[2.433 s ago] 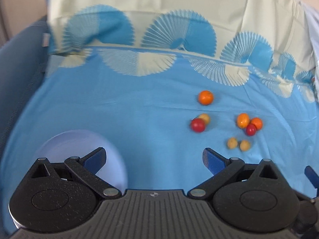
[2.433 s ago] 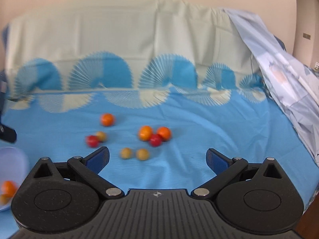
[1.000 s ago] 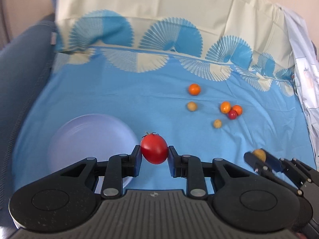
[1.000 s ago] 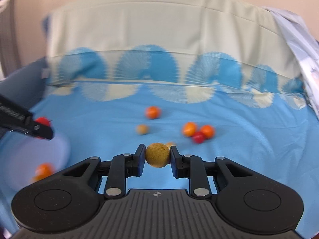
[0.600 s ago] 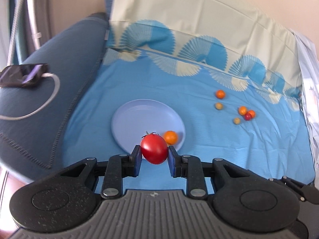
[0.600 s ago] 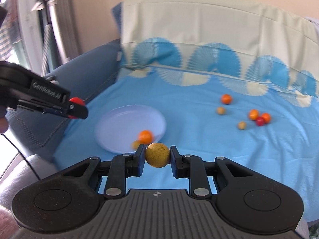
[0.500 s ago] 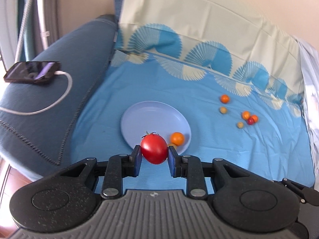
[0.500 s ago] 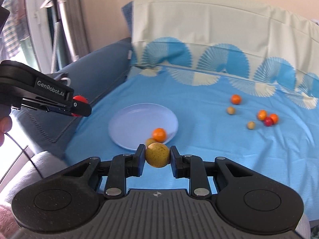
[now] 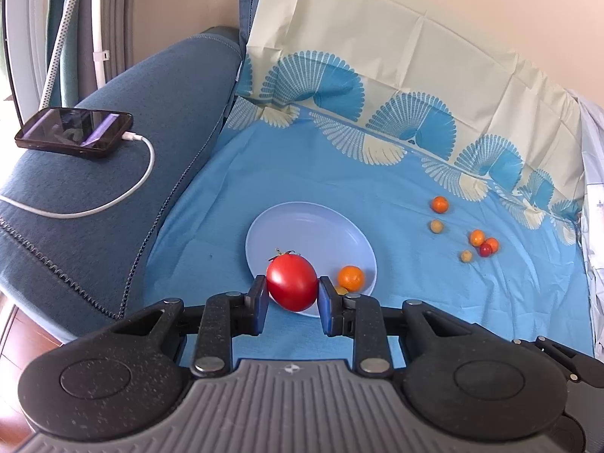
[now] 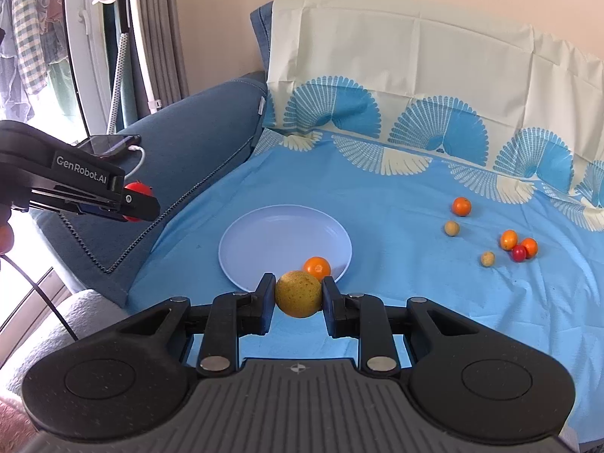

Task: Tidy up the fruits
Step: 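Carry both fruits over the plate and open both tools to release them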

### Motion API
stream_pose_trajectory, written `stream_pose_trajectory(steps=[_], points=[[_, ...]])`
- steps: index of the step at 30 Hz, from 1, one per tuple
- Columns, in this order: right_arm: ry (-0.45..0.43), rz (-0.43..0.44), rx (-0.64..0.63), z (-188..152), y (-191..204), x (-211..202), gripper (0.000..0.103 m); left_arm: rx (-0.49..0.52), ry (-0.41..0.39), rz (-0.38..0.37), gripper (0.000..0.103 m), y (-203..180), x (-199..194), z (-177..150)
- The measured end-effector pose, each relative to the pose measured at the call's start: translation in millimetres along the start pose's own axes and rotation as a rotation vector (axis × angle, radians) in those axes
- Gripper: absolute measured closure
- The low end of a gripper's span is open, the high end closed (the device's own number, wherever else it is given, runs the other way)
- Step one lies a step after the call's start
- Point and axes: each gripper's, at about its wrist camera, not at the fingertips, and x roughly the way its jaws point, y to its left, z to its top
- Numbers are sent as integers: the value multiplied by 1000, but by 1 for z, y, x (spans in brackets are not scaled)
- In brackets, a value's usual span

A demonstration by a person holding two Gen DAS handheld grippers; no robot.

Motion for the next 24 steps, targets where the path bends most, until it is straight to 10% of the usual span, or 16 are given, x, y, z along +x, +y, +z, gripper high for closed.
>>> stream_pose_trajectory(steps=[24], points=[[69, 43, -132, 32, -7, 153, 76, 8, 95, 42, 73, -6, 135, 51]])
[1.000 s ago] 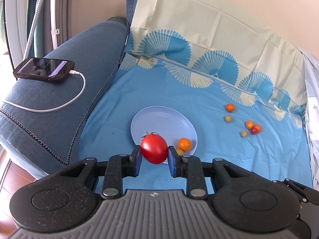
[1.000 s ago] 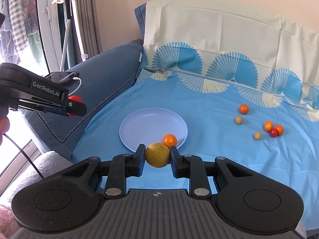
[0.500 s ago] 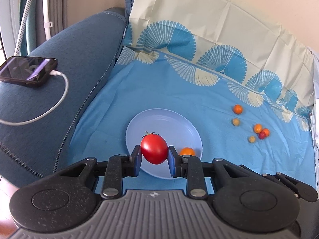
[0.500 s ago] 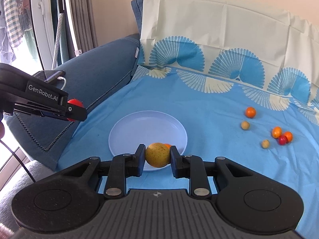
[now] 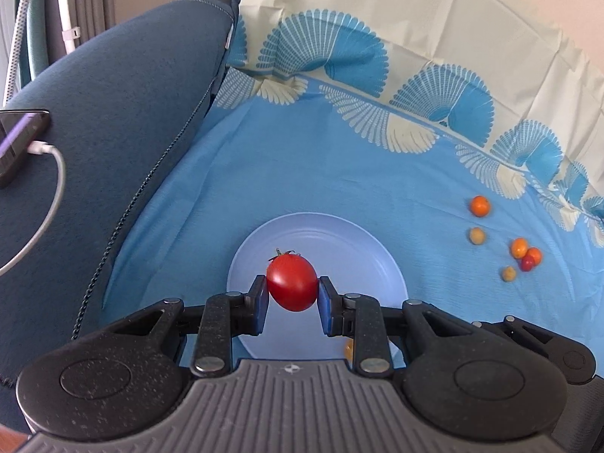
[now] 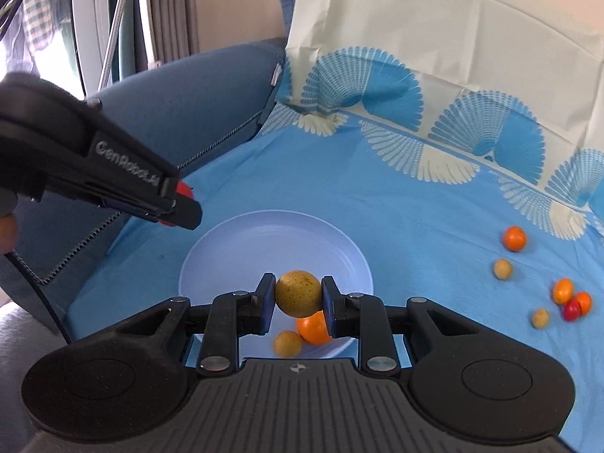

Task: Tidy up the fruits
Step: 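Carry both fruits over the plate and open both tools to release them, then withdraw both tools from the plate toward the remaining fruits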

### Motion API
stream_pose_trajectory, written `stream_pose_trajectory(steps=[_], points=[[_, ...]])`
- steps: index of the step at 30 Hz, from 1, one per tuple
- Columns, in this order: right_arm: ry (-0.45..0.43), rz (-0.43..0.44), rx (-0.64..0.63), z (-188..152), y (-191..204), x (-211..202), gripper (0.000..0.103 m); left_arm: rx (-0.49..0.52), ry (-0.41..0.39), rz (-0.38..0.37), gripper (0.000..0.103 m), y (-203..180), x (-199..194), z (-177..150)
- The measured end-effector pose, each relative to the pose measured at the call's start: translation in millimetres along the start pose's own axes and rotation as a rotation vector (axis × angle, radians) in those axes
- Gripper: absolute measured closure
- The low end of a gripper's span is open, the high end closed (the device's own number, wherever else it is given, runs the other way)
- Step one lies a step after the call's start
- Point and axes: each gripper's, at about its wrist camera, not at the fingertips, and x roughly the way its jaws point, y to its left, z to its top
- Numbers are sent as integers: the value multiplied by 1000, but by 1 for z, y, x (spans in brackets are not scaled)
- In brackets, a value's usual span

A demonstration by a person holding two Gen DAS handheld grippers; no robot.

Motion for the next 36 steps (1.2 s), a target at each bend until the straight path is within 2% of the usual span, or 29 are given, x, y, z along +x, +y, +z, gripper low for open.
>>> stream_pose_trajectory(steps=[8, 9, 10, 12, 14, 15, 16, 21, 28, 36], points=[[46, -7, -70, 2, 2, 41, 76, 26, 35, 40, 72, 2, 40, 8], [50, -5, -79, 2, 3, 45, 76, 28, 45, 44, 69, 3, 44, 10], [53, -4, -88, 1, 4, 48, 76, 29, 51, 38, 62, 3, 46, 11], [49, -2, -114, 3, 6, 52, 75, 25, 37, 28, 13, 6, 43, 13], [38, -4, -131, 4, 7, 51, 58, 4, -18, 25, 0, 9, 31, 12], [23, -11, -127, 5, 7, 47, 41, 3, -37, 13, 0, 10, 25, 12], [6, -17, -118, 6, 7, 42, 30, 11, -38, 1, 0, 9, 19, 11], [-23, -44, -64, 4, 5, -1, 16, 20, -61, -23, 0, 12, -18, -3], [-51, -85, 41, -10, 6, -70, 8, 11, -83, -31, 0, 16, -71, -33], [-107, -113, 142, -17, 7, -129, 5, 9, -139, -60, 0, 15, -122, -58]])
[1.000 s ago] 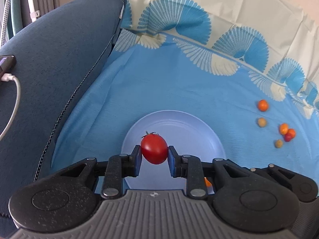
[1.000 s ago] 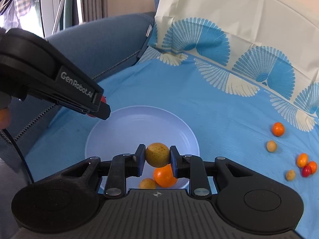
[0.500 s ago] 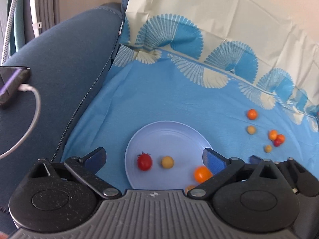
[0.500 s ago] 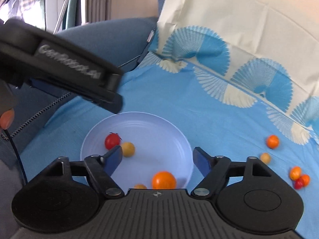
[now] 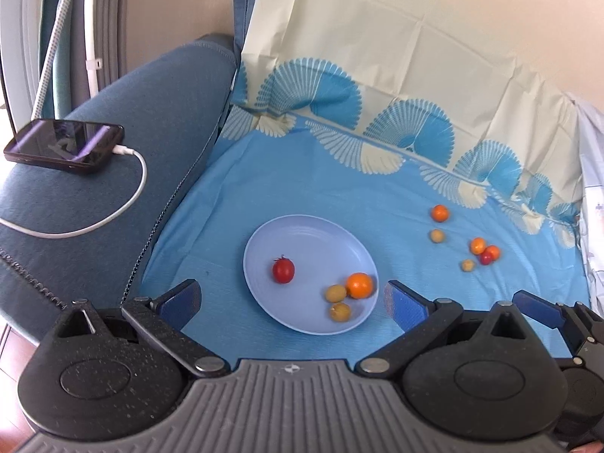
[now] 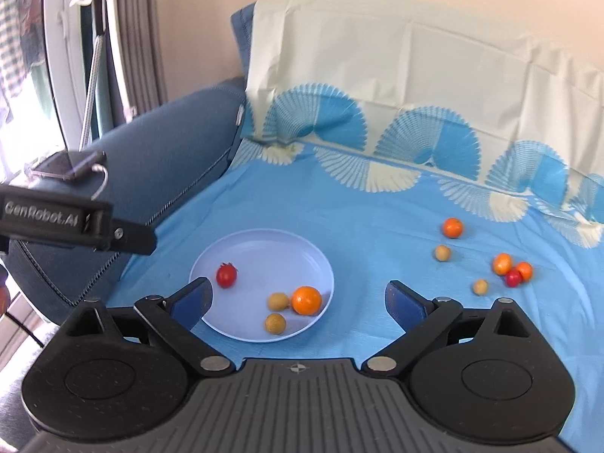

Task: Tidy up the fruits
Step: 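Withdraw both tools from the plate toward the remaining fruits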

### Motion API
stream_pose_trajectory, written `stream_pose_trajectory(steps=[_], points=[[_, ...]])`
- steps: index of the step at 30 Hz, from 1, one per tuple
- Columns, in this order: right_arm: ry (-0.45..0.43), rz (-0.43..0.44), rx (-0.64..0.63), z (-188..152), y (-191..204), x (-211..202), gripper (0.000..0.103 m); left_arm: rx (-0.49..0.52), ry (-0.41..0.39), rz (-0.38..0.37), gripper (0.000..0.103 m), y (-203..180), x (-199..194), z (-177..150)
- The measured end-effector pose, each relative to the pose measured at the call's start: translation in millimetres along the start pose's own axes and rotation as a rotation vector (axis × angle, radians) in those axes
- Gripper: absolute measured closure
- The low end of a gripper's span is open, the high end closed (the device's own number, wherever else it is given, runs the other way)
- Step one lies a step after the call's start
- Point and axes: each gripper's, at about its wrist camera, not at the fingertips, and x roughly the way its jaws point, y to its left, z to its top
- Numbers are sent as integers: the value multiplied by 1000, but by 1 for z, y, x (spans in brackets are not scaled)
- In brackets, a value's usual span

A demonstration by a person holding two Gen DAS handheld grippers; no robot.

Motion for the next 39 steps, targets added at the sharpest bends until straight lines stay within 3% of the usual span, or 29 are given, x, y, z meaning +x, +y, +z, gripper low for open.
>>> stream_pose_trajectory(steps=[16, 39], points=[[-122, -39, 38, -1, -8, -68, 1, 42, -76, -54, 0, -23, -50, -15], [-93, -78, 109, -6, -35, -59, 1, 56, -52, -89, 0, -42, -32, -2]])
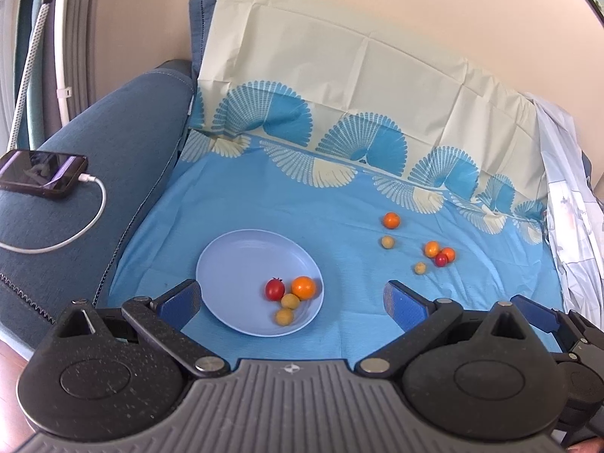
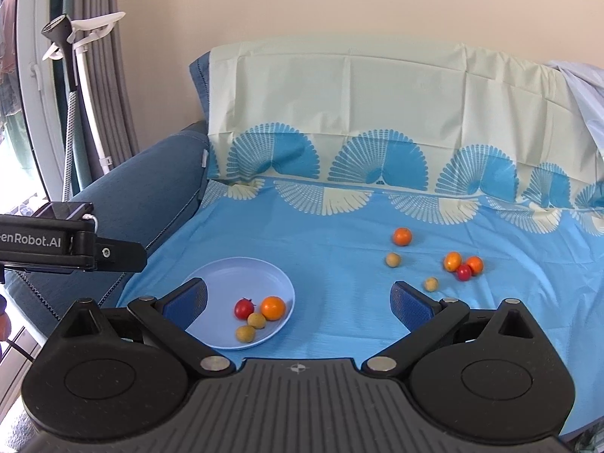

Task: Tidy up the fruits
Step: 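Withdraw both tools from the plate toward the remaining fruits, then grasp a tan fruit with the left tool while the right tool grasps a tangerine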

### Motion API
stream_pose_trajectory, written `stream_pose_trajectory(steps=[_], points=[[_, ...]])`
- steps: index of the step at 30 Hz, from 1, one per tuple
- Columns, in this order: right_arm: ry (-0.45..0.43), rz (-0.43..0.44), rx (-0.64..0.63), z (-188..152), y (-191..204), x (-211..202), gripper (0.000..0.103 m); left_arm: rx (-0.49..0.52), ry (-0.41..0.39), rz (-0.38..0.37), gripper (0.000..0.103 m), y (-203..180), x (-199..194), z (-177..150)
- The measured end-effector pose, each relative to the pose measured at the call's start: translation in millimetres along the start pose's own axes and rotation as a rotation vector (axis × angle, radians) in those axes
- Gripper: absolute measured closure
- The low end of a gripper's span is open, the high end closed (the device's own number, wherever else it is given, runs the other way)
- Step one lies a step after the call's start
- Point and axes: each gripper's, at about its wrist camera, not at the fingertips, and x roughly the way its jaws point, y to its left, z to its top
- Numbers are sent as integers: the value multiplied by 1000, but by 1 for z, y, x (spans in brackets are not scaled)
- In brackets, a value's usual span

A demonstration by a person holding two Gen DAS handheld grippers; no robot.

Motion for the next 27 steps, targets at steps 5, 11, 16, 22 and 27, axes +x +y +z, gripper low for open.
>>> stream_pose_trajectory(steps=[5, 11, 16, 22, 27], points=[[-2, -13, 14, -1, -10, 0, 1, 6, 10, 0, 0, -6, 7, 3], [10, -44, 44, -1, -31, 11, 1, 18, 40, 7, 0, -21, 30, 12], [23, -102, 92, 0, -67, 29, 1, 46, 59, 7, 0, -44, 59, 22], [18, -188, 145, 2, -121, 54, 1, 94, 75, 0, 0, -81, 106, 36], [16, -268, 163, -3, -165, 82, 1, 131, 81, -2, 0, -113, 156, 46]])
